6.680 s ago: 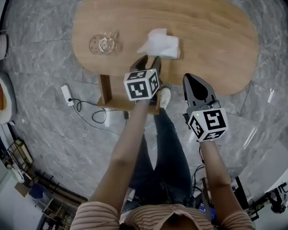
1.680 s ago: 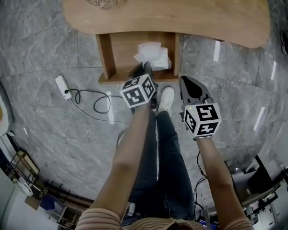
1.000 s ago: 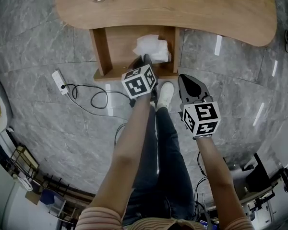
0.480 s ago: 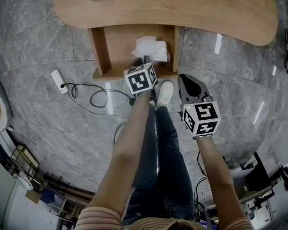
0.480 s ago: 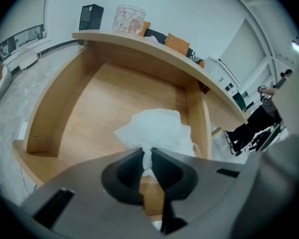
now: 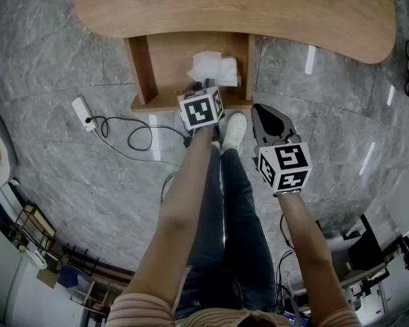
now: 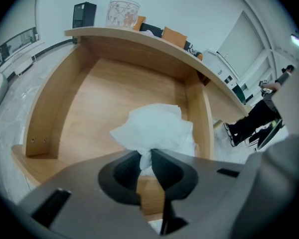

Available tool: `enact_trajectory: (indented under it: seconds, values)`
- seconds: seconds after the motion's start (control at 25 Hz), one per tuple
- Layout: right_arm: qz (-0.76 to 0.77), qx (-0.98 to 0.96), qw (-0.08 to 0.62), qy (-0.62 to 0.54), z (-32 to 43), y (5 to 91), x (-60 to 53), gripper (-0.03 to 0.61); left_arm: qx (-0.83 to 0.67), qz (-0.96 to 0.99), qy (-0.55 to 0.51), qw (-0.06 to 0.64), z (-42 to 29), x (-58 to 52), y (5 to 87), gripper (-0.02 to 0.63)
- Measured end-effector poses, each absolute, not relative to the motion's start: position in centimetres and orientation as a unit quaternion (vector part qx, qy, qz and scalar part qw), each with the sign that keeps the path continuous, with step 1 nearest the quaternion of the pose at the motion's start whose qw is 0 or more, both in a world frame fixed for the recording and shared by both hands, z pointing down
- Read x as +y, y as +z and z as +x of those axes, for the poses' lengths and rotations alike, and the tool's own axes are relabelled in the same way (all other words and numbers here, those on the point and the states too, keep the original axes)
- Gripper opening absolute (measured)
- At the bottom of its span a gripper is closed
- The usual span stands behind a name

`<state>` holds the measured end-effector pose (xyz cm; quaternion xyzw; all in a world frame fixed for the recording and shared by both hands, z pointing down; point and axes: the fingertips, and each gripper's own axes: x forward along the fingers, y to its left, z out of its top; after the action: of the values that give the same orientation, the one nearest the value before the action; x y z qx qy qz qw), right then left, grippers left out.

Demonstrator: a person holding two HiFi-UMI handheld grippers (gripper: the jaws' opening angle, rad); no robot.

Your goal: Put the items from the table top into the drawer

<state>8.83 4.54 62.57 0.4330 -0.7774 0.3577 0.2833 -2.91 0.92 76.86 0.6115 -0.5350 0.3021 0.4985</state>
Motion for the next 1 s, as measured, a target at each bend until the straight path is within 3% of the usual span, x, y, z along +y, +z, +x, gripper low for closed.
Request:
enact_trajectory:
  seconds: [0.44,1.0]
  values:
    - [0.434,-0.781,0.278,0.353,7.8,61.4,4.2,0.008,-0.52,0.607,0.313,0.513,-3.0,1.2,75.7,0.143]
    - [0.452,-0.786,0.255,0.335,7.1,56.8,4.3,0.008,-0.536,0.628,0.262,0.499,-5.2,2.2,68.8,0.167]
